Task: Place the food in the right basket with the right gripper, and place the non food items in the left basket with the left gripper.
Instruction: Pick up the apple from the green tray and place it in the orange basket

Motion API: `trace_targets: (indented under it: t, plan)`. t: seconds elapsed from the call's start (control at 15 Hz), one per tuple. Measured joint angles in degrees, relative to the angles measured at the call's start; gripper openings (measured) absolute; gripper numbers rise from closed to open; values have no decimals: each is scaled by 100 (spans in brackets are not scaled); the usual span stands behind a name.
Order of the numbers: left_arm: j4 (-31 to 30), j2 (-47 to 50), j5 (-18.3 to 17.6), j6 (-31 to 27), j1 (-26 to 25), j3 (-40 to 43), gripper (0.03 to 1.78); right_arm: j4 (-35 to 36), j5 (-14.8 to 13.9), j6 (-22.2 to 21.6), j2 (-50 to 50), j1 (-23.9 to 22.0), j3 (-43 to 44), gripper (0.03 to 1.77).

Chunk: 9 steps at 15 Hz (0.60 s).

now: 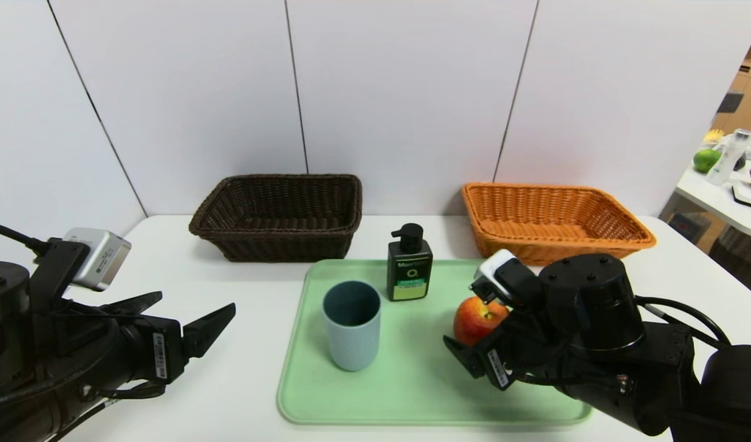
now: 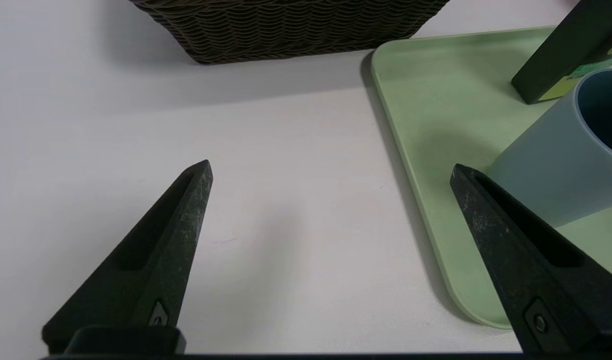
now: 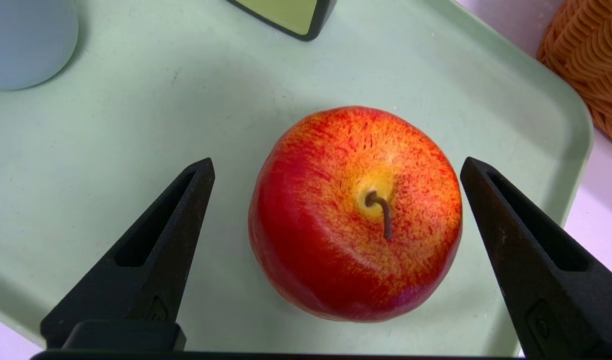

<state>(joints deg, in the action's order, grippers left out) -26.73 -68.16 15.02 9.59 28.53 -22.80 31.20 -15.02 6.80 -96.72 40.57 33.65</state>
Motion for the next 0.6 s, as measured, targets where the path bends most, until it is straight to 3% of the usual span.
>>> trace_targets:
  t: [0.13,0.33,0.6]
  plan:
    - [0,5,0,-1,2,4,169,-2,-50,0,0,2,9,164]
    - [0,9,0,-10,-2,0,169,20,-68,-2,-9,0,52,118]
    - [-7,11,-2,0,-6,-5,169,26,-63,13,-2,6,74,81]
